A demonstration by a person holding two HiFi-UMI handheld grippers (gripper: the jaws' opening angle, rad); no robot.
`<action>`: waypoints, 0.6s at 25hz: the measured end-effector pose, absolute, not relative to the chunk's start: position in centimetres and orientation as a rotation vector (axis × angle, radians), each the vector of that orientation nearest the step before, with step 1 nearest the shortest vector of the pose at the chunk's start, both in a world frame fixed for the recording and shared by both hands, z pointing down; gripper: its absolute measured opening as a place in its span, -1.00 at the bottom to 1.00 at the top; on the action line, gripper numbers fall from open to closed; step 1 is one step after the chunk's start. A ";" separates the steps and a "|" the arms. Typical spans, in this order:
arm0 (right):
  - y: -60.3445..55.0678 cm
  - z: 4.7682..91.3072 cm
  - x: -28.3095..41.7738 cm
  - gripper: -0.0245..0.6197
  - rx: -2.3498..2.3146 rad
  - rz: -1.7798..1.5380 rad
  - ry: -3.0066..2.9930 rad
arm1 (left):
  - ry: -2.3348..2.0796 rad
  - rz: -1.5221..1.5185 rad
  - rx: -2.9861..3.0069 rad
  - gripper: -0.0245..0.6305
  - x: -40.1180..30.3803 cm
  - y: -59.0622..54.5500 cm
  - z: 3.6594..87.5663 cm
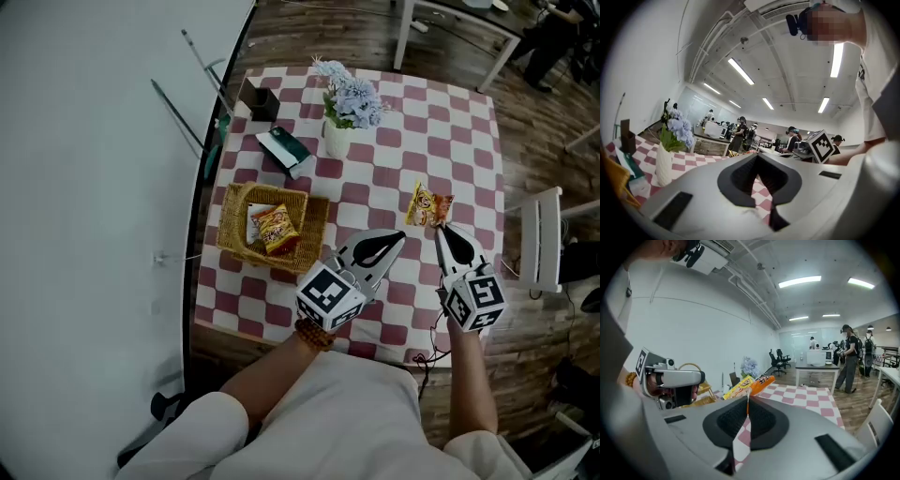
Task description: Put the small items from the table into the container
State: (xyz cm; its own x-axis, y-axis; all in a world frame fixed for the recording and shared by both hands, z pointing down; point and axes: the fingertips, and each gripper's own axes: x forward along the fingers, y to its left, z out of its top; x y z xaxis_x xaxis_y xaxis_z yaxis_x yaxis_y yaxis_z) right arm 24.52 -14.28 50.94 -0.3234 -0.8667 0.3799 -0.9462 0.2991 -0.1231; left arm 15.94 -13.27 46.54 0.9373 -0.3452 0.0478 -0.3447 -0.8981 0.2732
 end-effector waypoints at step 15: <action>-1.3 38.0 18.8 -0.85 1.739 0.292 -2.475 | -0.550 -0.093 2.949 -0.84 10.4 -1.5 35.2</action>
